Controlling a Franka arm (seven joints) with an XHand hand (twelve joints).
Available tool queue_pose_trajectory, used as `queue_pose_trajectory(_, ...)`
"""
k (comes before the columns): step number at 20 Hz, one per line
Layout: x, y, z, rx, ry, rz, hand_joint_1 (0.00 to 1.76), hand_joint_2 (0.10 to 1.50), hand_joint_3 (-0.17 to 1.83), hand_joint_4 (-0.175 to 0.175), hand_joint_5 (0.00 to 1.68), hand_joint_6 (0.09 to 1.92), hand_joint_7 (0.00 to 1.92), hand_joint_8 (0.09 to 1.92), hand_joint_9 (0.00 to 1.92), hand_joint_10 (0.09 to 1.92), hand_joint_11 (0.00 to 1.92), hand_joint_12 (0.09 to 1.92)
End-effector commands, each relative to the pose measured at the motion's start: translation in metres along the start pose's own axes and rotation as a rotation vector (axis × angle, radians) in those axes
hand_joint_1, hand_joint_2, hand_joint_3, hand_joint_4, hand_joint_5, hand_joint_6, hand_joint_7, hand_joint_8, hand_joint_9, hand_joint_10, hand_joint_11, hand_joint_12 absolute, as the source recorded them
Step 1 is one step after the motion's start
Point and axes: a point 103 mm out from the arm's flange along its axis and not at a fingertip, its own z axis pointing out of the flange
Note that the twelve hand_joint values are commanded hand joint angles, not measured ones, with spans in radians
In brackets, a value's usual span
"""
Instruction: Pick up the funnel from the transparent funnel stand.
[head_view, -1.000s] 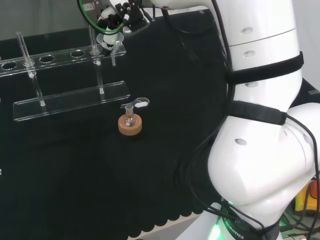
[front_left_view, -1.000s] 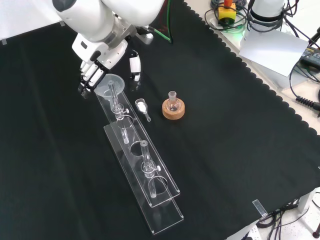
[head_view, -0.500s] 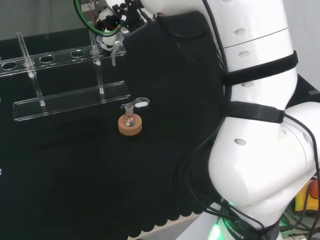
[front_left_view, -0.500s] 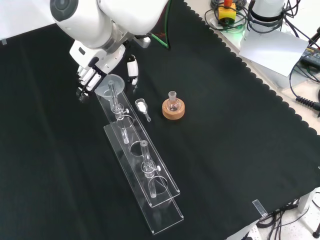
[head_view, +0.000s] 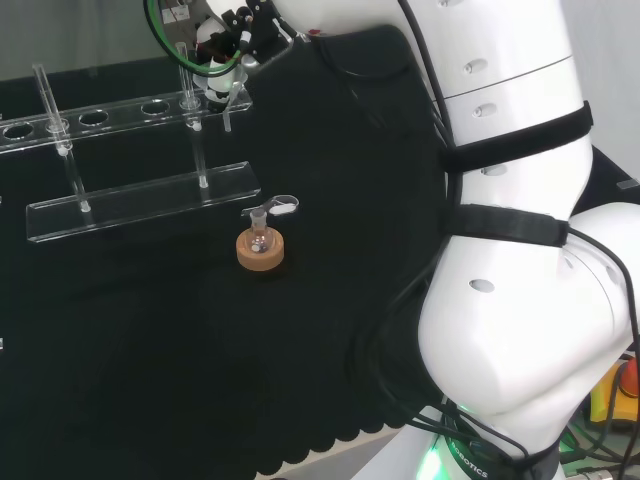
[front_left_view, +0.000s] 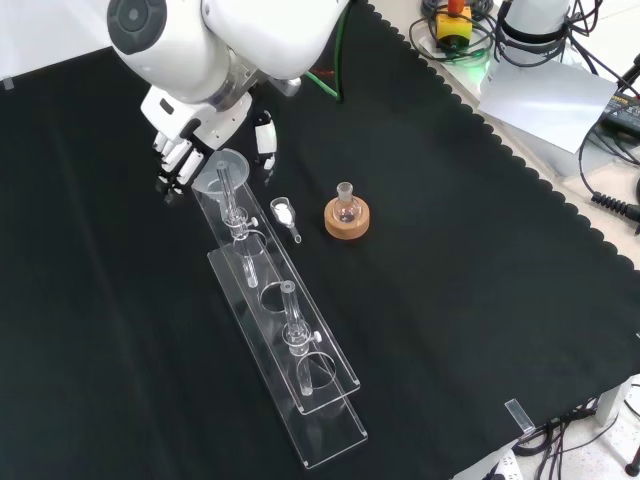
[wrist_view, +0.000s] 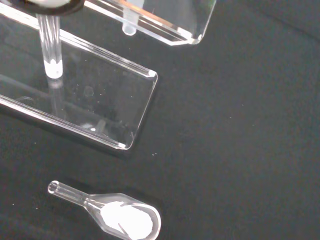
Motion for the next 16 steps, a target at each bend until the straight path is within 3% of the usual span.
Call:
queue_pose_trajectory(1,0.0,-0.001,0.001,-0.002,-0.025,0.009,0.7,0.68,0.49,-0.022,0.32,0.09,0.12,0.7,0.44,0.7,0.4,1.46)
queue_pose_trajectory(4,0.001,-0.001,0.001,-0.033,-0.049,0.016,0.71,0.68,0.51,-0.027,0.37,0.09,0.23,0.7,0.55,0.65,0.41,1.45)
queue_pose_trajectory(10,0.002,-0.013,-0.013,-0.212,-0.14,0.054,0.8,0.73,0.57,-0.024,0.63,0.12,0.59,0.64,0.94,0.49,0.53,1.34)
queue_pose_trajectory(16,-0.006,-0.036,-0.042,-0.241,-0.177,0.083,0.85,0.75,0.61,0.0,0.69,0.44,0.72,0.59,1.1,0.37,0.59,1.3)
